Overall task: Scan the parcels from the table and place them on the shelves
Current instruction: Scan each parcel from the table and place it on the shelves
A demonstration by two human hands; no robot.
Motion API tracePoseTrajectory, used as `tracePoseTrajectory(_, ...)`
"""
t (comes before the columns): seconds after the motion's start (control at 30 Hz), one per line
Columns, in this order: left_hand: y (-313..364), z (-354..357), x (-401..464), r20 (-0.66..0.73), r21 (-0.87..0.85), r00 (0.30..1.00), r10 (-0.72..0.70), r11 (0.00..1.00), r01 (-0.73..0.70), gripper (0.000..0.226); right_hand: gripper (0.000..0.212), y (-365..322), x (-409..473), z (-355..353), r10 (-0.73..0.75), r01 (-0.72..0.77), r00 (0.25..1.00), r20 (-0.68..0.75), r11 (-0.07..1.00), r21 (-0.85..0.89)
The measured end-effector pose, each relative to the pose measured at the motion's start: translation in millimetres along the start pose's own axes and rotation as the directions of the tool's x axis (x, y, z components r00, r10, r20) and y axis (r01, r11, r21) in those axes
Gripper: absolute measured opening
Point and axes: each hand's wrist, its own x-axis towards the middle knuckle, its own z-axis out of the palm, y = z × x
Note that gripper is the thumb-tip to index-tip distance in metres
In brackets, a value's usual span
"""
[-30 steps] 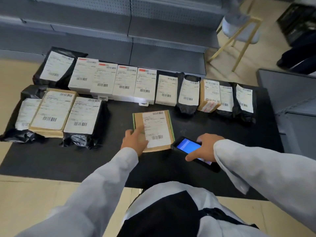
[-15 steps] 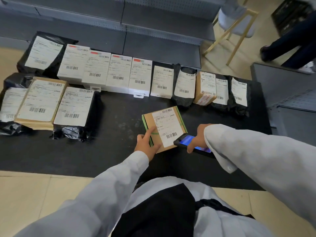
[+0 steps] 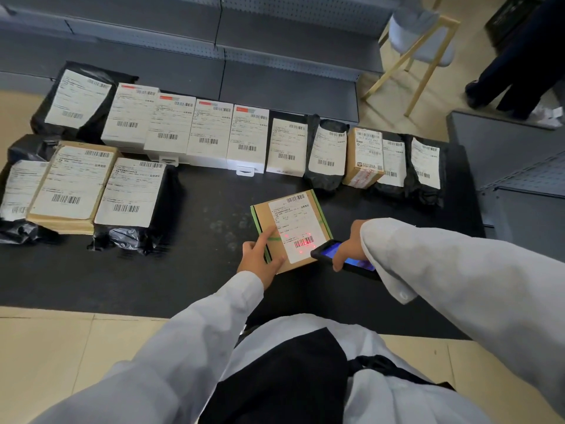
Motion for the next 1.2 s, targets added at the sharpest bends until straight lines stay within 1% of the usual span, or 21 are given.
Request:
tracePoseTrajectory(0.1,-0.8,0.9,0.4,-0.004,0.001,1.000,0.005,1.000,-0.005,0.070,0.051,4.5,-5.6,-1.3,-0.019,0.019,0.998,0.053,1.000,-0.002)
tracePoseTrajectory(0.2,-1.6,0.6,0.3,-0.010,0.004,1.000,0.010,1.000,-0.010,0.070,0.042,9.0,-11.8,-3.4,-0.069,0.070,0.992,0.106,0.998,-0.009)
tracePoseTrajectory(0.3,-1.0,0.3,0.2,-0.008,0.001,1.000,0.010,1.000,-0.010,0.070,0.045,13.1,-12.4,-4.4,-0.073,0.072,0.991,0.114,0.997,0.015)
tracePoseTrajectory(0.4,0.0,0.5,0.1,-0.006,0.003,1.000,0.005,1.000,-0.005,0.070,0.038,16.0,-11.9,-4.6,-0.046,0.042,0.995,0.092,0.998,0.046)
tracePoseTrajectory(0.53,0.4,0.9,-0.6,-0.008,0.012,1.000,0.007,1.000,-0.007,0.069,0.025,16.9,-20.1,-4.9,-0.118,0.112,0.982,0.146,0.992,0.050)
tracePoseTrajectory(0.57,0.6,1.0,-0.9,-0.009,0.017,1.000,0.008,1.000,-0.008,0.069,0.025,17.5,-21.6,-4.4,-0.138,0.131,0.979,0.152,0.990,0.058)
tracePoseTrajectory(0.67,2.0,1.7,-1.6,-0.006,0.035,1.000,0.007,0.999,-0.007,0.069,0.047,17.6,-15.9,-1.4,-0.151,0.140,0.978,0.142,0.987,0.082)
tracePoseTrajectory(0.8,5.3,2.6,-3.3,-0.001,0.060,1.000,0.007,0.998,-0.007,0.068,0.043,18.5,2.5,3.4,-0.077,0.068,0.994,0.077,0.991,0.118)
tracePoseTrajectory(0.87,6.6,2.8,-3.7,0.006,0.065,1.000,0.003,0.998,-0.003,0.069,0.046,23.2,12.8,7.5,-0.064,0.057,0.996,0.058,0.991,0.118)
tracePoseTrajectory(0.97,9.0,2.6,-5.4,0.029,0.071,1.000,0.009,0.997,-0.011,0.069,0.050,35.1,26.3,14.4,-0.069,0.070,0.998,-0.013,0.990,0.120)
tracePoseTrajectory(1.03,11.9,1.6,-7.5,0.044,0.054,0.999,0.017,0.998,-0.019,0.070,0.049,43.6,32.6,19.7,-0.072,0.075,0.997,-0.021,0.975,0.209)
tracePoseTrajectory(1.1,17.0,1.0,-10.4,0.050,0.052,0.998,0.023,0.998,-0.026,0.074,0.048,52.0,36.5,26.2,-0.094,0.091,0.996,-0.009,0.937,0.338)
tracePoseTrajectory(1.17,20.3,1.5,-11.8,0.051,0.030,0.999,0.015,0.999,-0.017,0.086,0.046,59.6,38.8,37.1,-0.138,0.119,0.990,-0.004,0.845,0.521)
tracePoseTrajectory(1.2,21.1,1.8,-11.4,0.049,0.000,0.999,-0.005,1.000,0.005,0.092,0.044,62.9,39.5,44.3,-0.156,0.128,0.988,-0.011,0.768,0.628)
